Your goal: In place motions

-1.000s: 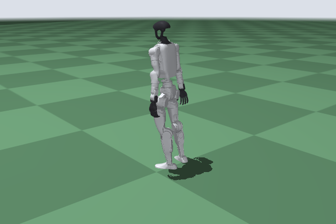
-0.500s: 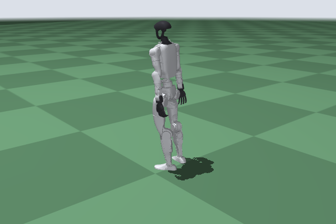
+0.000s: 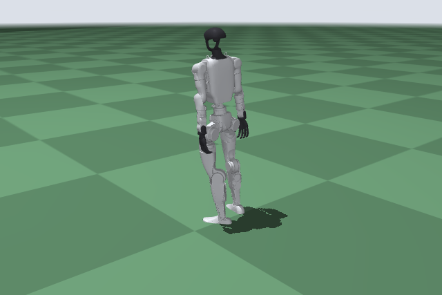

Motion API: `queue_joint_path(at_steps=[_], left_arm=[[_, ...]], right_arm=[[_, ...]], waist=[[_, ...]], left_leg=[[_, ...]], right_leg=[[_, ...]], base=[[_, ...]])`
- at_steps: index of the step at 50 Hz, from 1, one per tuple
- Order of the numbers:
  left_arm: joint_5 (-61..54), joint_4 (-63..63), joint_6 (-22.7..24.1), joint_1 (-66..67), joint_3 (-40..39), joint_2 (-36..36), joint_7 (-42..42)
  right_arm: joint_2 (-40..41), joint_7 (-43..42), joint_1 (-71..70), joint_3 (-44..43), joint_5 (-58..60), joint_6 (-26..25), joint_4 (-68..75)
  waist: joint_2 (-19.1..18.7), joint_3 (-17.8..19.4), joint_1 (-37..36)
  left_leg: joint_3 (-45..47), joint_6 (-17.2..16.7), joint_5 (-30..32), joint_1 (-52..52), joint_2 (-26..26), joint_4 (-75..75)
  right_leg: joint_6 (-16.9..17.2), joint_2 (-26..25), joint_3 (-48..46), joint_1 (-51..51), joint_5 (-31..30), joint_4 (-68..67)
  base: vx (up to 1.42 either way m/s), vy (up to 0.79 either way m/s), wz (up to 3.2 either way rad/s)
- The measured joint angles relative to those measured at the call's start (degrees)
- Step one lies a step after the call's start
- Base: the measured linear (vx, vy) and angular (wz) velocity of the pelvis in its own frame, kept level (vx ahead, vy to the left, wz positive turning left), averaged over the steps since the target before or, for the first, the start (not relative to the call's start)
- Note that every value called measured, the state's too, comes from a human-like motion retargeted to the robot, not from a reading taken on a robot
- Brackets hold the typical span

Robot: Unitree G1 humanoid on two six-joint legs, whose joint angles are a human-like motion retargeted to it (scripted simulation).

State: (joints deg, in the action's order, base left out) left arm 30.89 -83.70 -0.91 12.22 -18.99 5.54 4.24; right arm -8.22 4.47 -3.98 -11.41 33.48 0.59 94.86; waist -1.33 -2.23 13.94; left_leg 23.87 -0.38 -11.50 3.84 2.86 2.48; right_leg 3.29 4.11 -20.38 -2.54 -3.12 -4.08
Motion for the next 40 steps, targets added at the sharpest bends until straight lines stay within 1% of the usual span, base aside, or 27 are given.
queue_joint_path(at_steps=[9, 20, 30, 40], left_arm=[[0.43, 1.11, 0.16, -0.38, 0.28, -1.17, 0.44], [0.93, 1.98, 0.46, -0.56, 0.82, -1.68, 0.88], [0.86, 1.88, 0.32, -0.54, 0.45, -1.96, 0.73], [0.15, 0.94, 0.60, -0.62, -0.08, -1.72, -0.29]], right_arm=[[0.29, 0.03, -0.15, -0.25, -0.31, -0.05, 0.15], [-0.48, -0.26, 0.16, -0.76, -0.23, -1.03, 1.80], [-1.36, -0.88, 0.57, -1.39, -0.55, -1.08, 2.26], [-1.94, -1.06, 1.90, -2.25, -0.27, -0.80, 2.18]], waist=[[-0.89, -0.39, 2.36], [-1.47, -0.46, 2.34], [-1.45, -0.41, 0.04], [-0.80, -1.38, -5.37]], left_leg=[[2.81, 0.01, -0.60, 0.56, 0.44, 0.27], [3.69, 0.26, -0.83, 0.47, 0.14, 0.24], [0.50, 0.81, -0.11, -0.61, -1.24, -0.03], [-5.42, 1.47, 1.23, -2.74, -3.66, -0.52]], right_leg=[[-0.67, -0.58, 3.27, -1.79, -0.43, -0.36], [-1.02, -0.32, 4.37, -2.67, -0.80, -0.68], [-0.78, 0.98, 0.43, -1.29, -0.73, -0.48], [0.00, 2.77, -5.76, 1.36, -0.45, 0.48]], base=[[-0.06, -0.04, -0.42], [-0.01, 0.00, -0.08], [0.06, 0.08, 0.32], [0.12, 0.24, 0.69]])
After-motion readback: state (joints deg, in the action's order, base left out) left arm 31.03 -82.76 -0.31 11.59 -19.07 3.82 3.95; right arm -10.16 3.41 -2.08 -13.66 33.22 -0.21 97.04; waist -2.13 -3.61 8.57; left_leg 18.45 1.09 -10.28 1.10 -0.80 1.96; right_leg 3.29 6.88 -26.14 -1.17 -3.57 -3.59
